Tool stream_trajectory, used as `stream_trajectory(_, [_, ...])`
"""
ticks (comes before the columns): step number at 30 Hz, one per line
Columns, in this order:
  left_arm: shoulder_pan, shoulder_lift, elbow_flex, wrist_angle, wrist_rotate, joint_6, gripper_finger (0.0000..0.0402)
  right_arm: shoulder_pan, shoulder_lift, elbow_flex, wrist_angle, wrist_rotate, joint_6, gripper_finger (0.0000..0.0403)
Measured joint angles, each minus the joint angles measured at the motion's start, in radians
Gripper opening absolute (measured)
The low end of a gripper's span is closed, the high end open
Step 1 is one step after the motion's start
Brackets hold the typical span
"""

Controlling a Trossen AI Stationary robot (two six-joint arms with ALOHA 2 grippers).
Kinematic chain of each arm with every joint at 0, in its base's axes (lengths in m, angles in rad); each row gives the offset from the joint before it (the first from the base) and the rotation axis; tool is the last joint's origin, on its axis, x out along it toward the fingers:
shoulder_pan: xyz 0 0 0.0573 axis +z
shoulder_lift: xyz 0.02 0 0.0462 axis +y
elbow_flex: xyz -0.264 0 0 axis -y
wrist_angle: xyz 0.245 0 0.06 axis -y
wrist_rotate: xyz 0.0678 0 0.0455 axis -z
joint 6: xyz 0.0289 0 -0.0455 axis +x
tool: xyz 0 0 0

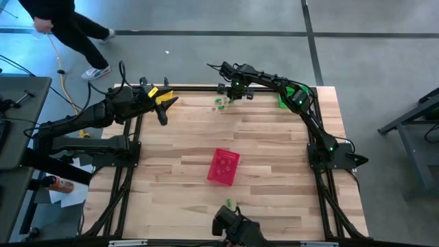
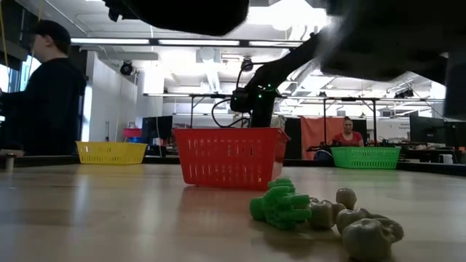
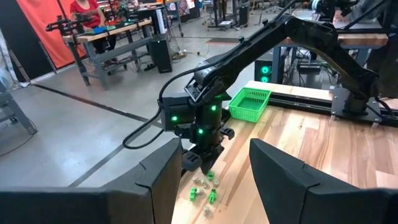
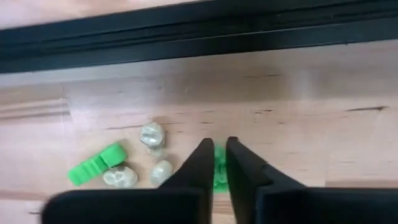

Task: Sort Halloween decoration
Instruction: Put the green skeleton toy into the yellow bin

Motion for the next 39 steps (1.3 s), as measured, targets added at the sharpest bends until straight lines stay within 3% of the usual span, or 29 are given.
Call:
stream_trajectory(9, [0.0,-0.051,-0.001,0.001,-0.009,-0.019,0.0176,-0.011,-0.014,0.0,-0.033,0.023,-0.204,0.0008])
stream_trajectory(17, [0.0,-0.078,0.0,0.0,-0.113,-0.023,0.0176,-0.032,-0.061,0.0,-0.024,0.047,-0.424,0.0003])
stream_trajectory(24, [0.0,-0.073,0.0,0.0,-0.137,-0.048,0.0176,-0.038,-0.104,0.001,-0.027,0.045,-0.58,0.0002])
stream_trajectory(39, [0.0,-0.071,0.0,0.0,-0.143,-0.124,0.0176,-0.037,-0.165,0.001,-0.052,0.001,-0.694,0.0001])
